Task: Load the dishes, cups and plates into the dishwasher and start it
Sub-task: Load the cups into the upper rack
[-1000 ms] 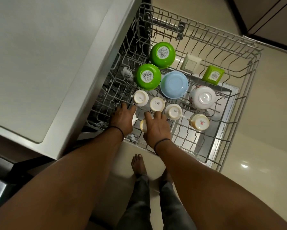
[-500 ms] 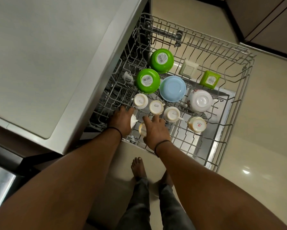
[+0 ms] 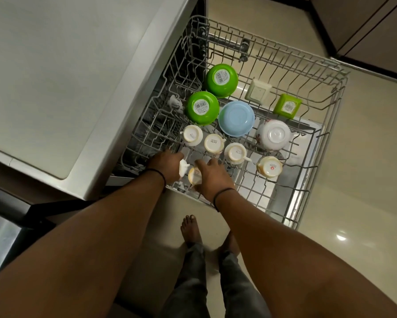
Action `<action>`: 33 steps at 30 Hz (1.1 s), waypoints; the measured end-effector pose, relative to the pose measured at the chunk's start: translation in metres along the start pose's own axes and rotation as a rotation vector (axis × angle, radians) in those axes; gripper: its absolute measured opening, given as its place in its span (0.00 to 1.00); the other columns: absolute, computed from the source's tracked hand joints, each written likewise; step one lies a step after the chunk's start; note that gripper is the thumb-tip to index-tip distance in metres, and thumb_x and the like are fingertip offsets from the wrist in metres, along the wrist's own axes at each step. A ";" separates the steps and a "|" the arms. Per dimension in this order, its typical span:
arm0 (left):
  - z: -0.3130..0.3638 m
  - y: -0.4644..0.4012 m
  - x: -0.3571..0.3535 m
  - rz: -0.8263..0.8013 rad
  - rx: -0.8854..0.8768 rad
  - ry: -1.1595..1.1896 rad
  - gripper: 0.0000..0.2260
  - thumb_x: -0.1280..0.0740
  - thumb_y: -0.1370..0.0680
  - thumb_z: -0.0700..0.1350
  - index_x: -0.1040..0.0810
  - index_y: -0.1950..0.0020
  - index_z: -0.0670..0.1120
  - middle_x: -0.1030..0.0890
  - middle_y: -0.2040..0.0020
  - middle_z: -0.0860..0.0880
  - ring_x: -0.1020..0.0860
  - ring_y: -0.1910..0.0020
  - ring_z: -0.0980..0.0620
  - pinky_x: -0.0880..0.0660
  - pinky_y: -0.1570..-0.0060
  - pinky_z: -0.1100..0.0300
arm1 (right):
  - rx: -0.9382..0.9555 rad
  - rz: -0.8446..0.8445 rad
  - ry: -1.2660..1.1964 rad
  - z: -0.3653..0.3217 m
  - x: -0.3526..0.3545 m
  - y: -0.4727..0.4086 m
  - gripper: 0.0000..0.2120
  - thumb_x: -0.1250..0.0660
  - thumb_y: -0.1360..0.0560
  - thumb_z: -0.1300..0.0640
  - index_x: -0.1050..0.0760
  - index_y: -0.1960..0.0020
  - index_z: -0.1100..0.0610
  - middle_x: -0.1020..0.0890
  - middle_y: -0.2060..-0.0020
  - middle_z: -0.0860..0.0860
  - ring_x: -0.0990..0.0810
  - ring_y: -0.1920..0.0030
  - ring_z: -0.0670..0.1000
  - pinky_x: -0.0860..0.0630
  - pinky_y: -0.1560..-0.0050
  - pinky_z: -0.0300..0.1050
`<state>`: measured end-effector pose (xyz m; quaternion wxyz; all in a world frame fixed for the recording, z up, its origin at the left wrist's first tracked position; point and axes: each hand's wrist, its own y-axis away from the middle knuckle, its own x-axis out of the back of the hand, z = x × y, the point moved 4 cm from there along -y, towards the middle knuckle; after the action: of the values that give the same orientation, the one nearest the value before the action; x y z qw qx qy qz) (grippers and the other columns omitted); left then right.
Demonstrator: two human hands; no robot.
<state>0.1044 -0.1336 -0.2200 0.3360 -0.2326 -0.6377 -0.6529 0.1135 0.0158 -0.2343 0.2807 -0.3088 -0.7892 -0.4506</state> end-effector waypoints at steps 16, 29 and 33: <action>-0.005 0.002 -0.002 0.034 -0.025 0.079 0.27 0.25 0.28 0.51 0.28 0.33 0.45 0.22 0.38 0.42 0.24 0.39 0.40 0.26 0.42 0.48 | -0.021 -0.049 -0.086 0.002 0.003 0.009 0.26 0.33 0.24 0.49 0.35 0.28 0.47 0.28 0.39 0.58 0.25 0.41 0.62 0.25 0.42 0.54; 0.014 0.055 0.050 0.220 0.024 0.173 0.17 0.36 0.21 0.54 0.27 0.38 0.44 0.26 0.38 0.40 0.25 0.41 0.38 0.27 0.44 0.48 | -0.014 0.158 0.017 -0.002 0.084 0.037 0.18 0.38 0.22 0.51 0.32 0.35 0.57 0.26 0.42 0.61 0.27 0.43 0.64 0.27 0.49 0.54; 0.040 0.086 0.095 0.334 -0.035 0.182 0.18 0.36 0.22 0.54 0.29 0.38 0.44 0.28 0.40 0.40 0.26 0.42 0.38 0.28 0.46 0.48 | 0.041 0.243 0.124 -0.010 0.139 0.054 0.24 0.35 0.23 0.48 0.33 0.31 0.55 0.27 0.37 0.58 0.27 0.39 0.62 0.28 0.44 0.54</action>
<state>0.0991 -0.1039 -0.0894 0.4921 -0.2811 -0.5456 -0.6174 0.0644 0.0618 -0.1005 0.3877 -0.3679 -0.7363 -0.4150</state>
